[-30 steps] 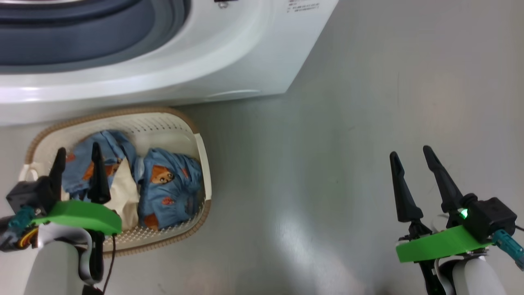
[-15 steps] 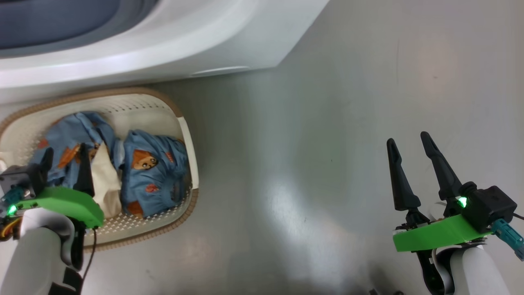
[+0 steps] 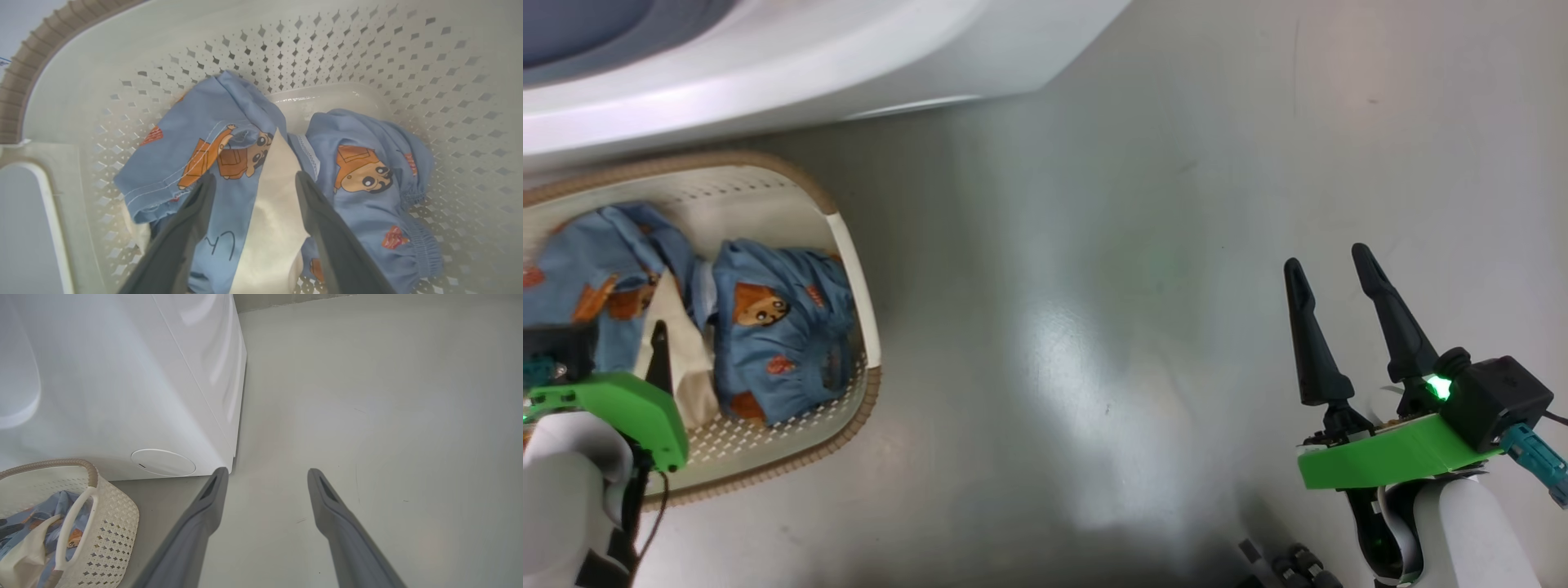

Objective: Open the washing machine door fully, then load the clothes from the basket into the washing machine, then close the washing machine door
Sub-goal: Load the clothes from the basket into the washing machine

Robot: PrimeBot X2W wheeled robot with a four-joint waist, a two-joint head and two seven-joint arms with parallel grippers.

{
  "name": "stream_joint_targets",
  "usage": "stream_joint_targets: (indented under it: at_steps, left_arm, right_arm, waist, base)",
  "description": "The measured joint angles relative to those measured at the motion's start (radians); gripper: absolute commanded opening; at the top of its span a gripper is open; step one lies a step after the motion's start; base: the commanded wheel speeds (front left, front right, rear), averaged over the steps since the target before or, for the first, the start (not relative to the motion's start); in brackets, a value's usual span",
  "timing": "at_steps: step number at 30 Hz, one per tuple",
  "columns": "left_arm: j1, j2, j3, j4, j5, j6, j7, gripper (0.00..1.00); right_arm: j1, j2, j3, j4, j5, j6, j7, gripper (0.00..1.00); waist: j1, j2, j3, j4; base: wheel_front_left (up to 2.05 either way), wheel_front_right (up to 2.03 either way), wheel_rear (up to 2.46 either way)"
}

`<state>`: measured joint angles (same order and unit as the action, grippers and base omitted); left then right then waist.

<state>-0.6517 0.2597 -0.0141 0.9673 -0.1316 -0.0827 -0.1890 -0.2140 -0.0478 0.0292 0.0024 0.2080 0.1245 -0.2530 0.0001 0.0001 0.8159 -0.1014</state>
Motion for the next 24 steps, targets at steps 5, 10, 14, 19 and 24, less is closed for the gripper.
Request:
stream_joint_targets:
  at_steps: [5, 10, 14, 19, 24]
  left_arm:
    - [-0.037, 0.027, -0.029, 0.049, 0.024, 0.0, 0.022, 1.0]
    - [-0.076, 0.043, -0.043, 0.085, 0.024, -0.001, 0.024, 1.0]
    - [-0.11, 0.058, -0.058, 0.114, 0.038, -0.002, 0.046, 1.0]
    - [-0.143, 0.066, -0.07, 0.158, 0.041, -0.01, 0.091, 1.0]
    - [-0.184, 0.075, -0.076, 0.193, 0.041, -0.01, 0.13, 1.0]
  right_arm:
    - [-0.003, 0.0, 0.003, -0.001, 0.021, 0.0, 0.0, 1.0]
    - [-0.015, 0.0, 0.003, -0.007, 0.03, 0.0, 0.0, 1.0]
    - [-0.016, 0.0, 0.003, -0.008, 0.033, 0.0, -0.001, 1.0]
    - [-0.018, 0.0, 0.003, -0.008, 0.034, 0.0, -0.001, 1.0]
    - [-0.033, 0.0, 0.003, -0.008, 0.035, 0.0, -0.001, 1.0]
  waist:
    - [0.0, 0.0, 0.025, -0.015]
    - [0.0, 0.0, 0.05, -0.027]
    - [0.0, 0.0, 0.066, -0.036]
    - [0.0, 0.0, 0.078, -0.044]
    - [0.0, 0.0, 0.083, -0.047]
  base:
    - [0.0, 0.0, 0.0]
    - [0.0, 0.0, 0.0]
    - [0.0, 0.0, 0.0]
    - [0.0, 0.0, 0.0]
    - [0.0, 0.0, 0.0]
